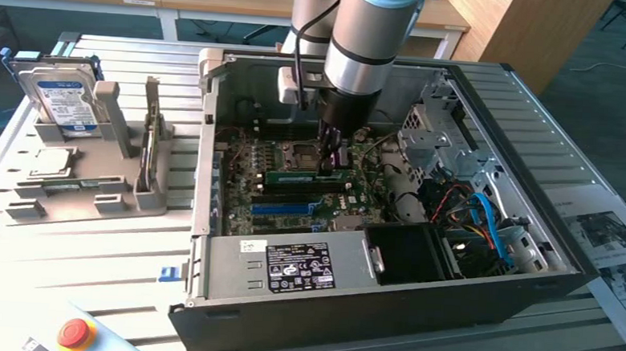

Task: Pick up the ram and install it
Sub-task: 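Insert the ram into the slot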

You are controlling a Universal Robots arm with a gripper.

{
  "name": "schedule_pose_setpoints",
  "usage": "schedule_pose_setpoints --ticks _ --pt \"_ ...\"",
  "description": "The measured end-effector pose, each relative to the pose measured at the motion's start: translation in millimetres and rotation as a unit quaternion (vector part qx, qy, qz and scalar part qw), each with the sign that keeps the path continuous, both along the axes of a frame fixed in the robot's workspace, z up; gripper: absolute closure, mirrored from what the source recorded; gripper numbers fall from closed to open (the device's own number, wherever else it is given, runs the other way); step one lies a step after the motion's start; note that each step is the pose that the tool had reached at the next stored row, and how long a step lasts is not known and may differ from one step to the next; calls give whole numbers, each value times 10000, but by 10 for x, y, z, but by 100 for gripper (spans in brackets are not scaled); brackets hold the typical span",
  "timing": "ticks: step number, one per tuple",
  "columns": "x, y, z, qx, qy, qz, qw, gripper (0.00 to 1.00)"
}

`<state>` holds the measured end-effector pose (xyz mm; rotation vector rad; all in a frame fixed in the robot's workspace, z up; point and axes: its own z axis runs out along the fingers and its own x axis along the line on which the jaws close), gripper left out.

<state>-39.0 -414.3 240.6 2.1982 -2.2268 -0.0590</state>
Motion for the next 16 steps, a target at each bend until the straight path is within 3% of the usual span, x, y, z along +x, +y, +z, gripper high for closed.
schedule_pose_setpoints --ticks 16 --pt "-1 -2 -17 0 0 -1 10000 89"
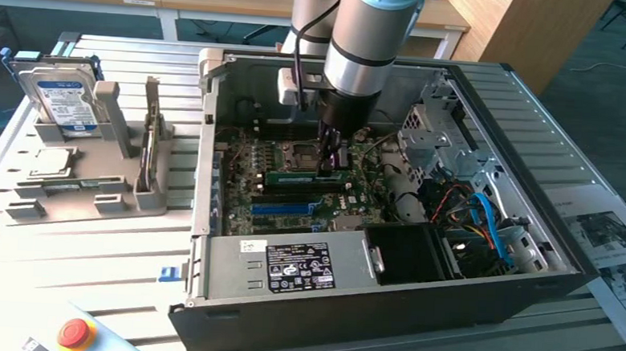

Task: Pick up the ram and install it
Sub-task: 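Insert the ram into the slot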

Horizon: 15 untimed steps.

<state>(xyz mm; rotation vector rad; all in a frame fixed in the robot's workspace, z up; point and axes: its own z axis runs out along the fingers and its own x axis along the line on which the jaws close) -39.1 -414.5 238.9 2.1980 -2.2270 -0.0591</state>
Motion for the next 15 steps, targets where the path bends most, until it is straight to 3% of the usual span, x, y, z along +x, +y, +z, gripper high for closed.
schedule_pose_setpoints --ticks 7,12,15 --pt "1 -1 0 -1 16 0 10000 89" --pt "19 -3 0 -1 94 0 10000 89" --pt "19 -3 0 -1 96 -1 10000 89"
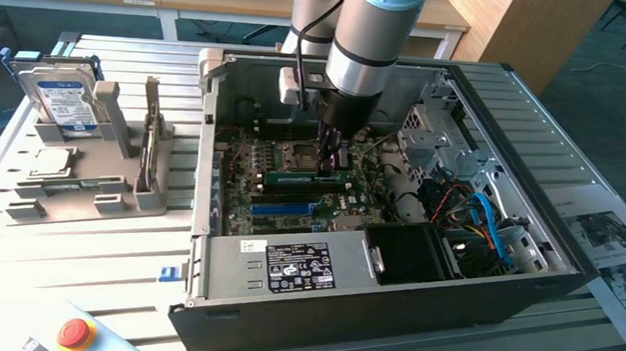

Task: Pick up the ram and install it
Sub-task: 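Insert the ram into the slot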

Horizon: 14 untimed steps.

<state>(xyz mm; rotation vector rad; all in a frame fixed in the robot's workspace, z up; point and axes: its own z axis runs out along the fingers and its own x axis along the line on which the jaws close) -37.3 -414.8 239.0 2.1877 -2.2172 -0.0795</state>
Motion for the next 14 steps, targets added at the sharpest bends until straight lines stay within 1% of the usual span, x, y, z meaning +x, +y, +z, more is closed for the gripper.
schedule_pose_setpoints --ticks 6,11,14 --pt "10 -6 0 0 1 0 10000 89" --pt "10 -25 -1 0 1 -1 10000 89" --pt "10 -27 -3 0 1 -1 10000 89"
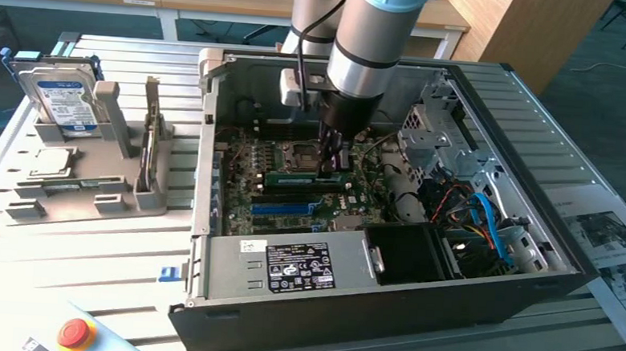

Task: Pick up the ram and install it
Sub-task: 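Insert the ram into the slot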

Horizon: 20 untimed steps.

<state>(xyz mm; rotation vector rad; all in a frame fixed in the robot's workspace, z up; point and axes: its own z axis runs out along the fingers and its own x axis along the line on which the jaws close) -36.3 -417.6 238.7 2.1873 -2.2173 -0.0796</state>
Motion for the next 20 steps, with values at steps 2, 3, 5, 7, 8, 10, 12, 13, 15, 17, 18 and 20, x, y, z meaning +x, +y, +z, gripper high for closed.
schedule_pose_setpoints --ticks 2,3,5,7,8,10,12,13,15,17,18,20 --pt "0 0 -11 1 0 0 10000 89" --pt "0 0 -16 1 0 1 10000 89" --pt "0 -1 -16 -1 0 0 10000 89" --pt "1 0 -23 2 -1 1 10000 89" --pt "1 0 -31 2 -1 0 10000 89" --pt "0 0 -33 1 0 1 10000 89" --pt "0 0 -33 0 0 1 10000 89" --pt "1 1 -34 0 0 0 10000 89" --pt "1 8 -36 1 -1 0 10000 89" --pt "0 11 -36 1 0 0 10000 89" --pt "0 11 -36 1 0 0 10000 89" --pt "1 13 -38 1 -1 1 10000 89"
